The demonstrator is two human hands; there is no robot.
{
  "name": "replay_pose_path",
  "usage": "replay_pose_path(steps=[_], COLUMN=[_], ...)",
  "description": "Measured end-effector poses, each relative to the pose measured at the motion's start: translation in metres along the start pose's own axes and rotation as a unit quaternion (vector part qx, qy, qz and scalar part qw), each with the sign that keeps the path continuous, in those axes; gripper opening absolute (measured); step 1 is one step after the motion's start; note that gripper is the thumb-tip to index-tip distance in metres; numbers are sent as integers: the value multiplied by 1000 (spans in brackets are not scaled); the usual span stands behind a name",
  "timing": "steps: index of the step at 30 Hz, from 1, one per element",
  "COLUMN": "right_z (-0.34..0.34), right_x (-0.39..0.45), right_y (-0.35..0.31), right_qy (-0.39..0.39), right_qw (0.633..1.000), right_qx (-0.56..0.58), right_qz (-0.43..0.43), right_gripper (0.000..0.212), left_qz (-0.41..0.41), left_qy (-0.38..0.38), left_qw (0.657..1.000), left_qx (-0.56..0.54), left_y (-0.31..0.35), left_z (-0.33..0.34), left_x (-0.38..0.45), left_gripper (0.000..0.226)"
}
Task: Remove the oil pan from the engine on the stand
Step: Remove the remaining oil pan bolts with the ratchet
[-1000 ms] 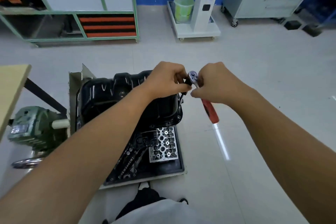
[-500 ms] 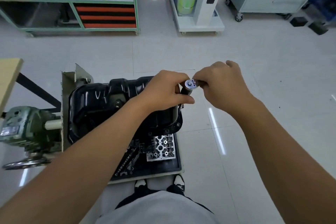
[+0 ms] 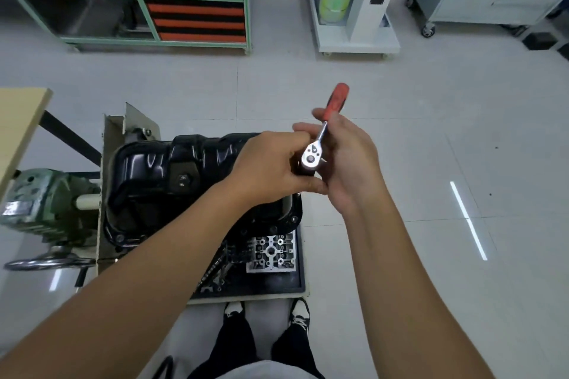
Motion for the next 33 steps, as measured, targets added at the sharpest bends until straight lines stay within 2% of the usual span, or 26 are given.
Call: replay_pose_path(steps=[2, 6, 9, 13, 15, 17, 19, 21, 22, 24, 26, 28, 29, 31, 33], right_z=[2, -26, -31, -21, -12, -6, -4, -4, -4, -11, -25, -37, -40, -41, -27], right_x=[0, -29, -48, -13, 11, 24, 26, 21, 18, 8, -12, -35, -43, -42, -22], right_y=[0, 16, 29, 5, -10, -16, -16, -18, -19, -16, -2, 16, 23, 25, 11], right_qy=[-17, 79, 106, 110, 55, -5, -42, -43, -28, 48, 163, 265, 291, 287, 191], right_qw=[1000, 987, 980, 989, 996, 994, 979, 970, 971, 977, 977, 955, 947, 948, 975], right_qx=[-23, 116, 117, 31, -37, -111, -200, -241, -238, -194, -87, 5, 35, 50, -63], right_qz=[-4, -81, -118, -92, -52, -12, 4, -9, -26, -67, -106, -131, -134, -127, -93], right_gripper=[10, 11, 6, 8, 12, 10, 5, 7, 10, 13, 6, 8, 10, 7, 12], left_qz=[1, -18, -31, -32, -45, -54, -39, -26, -25, -36, -40, -27, -20, -5, -9], left_qy=[12, 39, 47, 9, -32, -71, -83, -72, -69, -110, -162, -160, -149, -117, -77], left_qw=[1000, 997, 994, 997, 998, 995, 995, 997, 996, 993, 982, 981, 983, 989, 994], left_qx=[11, 63, 98, 67, 1, -45, -23, 33, 50, 2, -88, -106, -102, -92, -80], left_y=[1, -1, 2, 4, -1, -2, 1, 6, 9, 11, 14, 14, 15, 14, 13], left_z=[2, 4, 8, 4, -3, -6, -6, -5, -4, 2, 12, 13, 12, 11, 10], left_x=[-1, 0, 1, 1, 2, 2, 3, 7, 8, 7, 2, 0, -2, -5, -11], left_gripper=[49, 49, 47, 28, 33, 28, 33, 46, 55, 66, 66, 63, 61, 58, 62])
Point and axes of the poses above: each hand's wrist, its own x-axis towards the middle knuckle, its own z-axis out of the palm, y = z × x, the point moved 7 cm from there along x, towards the middle knuckle, and after that the axes turned 2 degrees about y, right-handed, at the moved point
